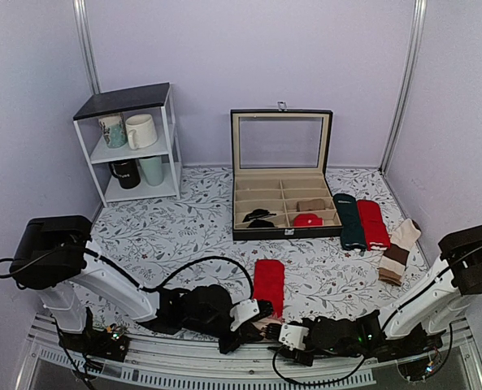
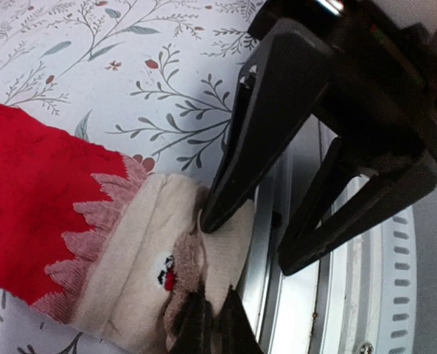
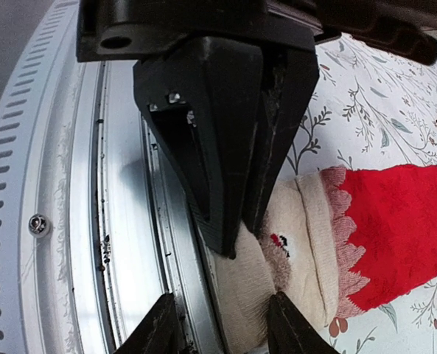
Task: Roll the socks
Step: Roll the sock at the center of the board.
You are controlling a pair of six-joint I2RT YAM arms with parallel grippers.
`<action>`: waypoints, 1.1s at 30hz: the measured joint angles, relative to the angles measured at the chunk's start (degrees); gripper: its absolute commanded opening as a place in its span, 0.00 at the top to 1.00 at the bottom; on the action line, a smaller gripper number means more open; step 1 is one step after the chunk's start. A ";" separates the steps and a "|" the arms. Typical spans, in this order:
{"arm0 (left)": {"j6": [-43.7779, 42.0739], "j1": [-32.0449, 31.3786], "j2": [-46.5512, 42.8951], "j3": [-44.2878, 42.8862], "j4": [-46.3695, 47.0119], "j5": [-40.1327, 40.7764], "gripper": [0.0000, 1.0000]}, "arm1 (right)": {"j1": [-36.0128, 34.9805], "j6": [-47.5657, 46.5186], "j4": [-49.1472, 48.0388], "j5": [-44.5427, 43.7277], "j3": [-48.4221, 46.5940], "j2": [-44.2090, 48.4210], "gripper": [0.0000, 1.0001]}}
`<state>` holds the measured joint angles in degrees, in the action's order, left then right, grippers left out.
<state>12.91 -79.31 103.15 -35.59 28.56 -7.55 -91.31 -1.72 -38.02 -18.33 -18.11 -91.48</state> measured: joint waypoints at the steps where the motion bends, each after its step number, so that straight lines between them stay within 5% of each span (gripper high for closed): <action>1: 0.00 0.00 0.00 0.00 0.02 -0.09 1.00 | 0.00 0.22 -0.11 -0.04 -0.37 -0.59 0.65; 5: -0.11 0.11 0.00 0.02 0.07 -0.79 1.00 | 0.07 2.21 -0.13 -0.70 -1.57 -2.36 0.86; 9: -0.48 0.26 0.00 0.26 0.39 -1.33 0.94 | -0.07 5.29 0.28 -1.60 -2.32 -2.80 0.94; 20: -3.67 -0.13 -9.18 6.25 -2.69 -0.26 0.58 | 1.07 16.02 0.07 0.04 -2.36 -2.78 0.96; 26: -10.56 -1.51 -18.73 10.12 -5.77 2.23 0.57 | 3.78 23.74 -1.97 4.31 0.11 -1.53 0.95; 33: -18.08 -2.67 -19.45 10.14 -5.29 5.42 0.57 | 7.17 32.79 -2.99 11.37 1.20 -0.92 0.95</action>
<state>-5.17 -81.97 83.70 -25.45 23.27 -2.13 -84.14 31.07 -41.01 -6.96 -16.91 -92.40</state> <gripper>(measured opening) 0.429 0.058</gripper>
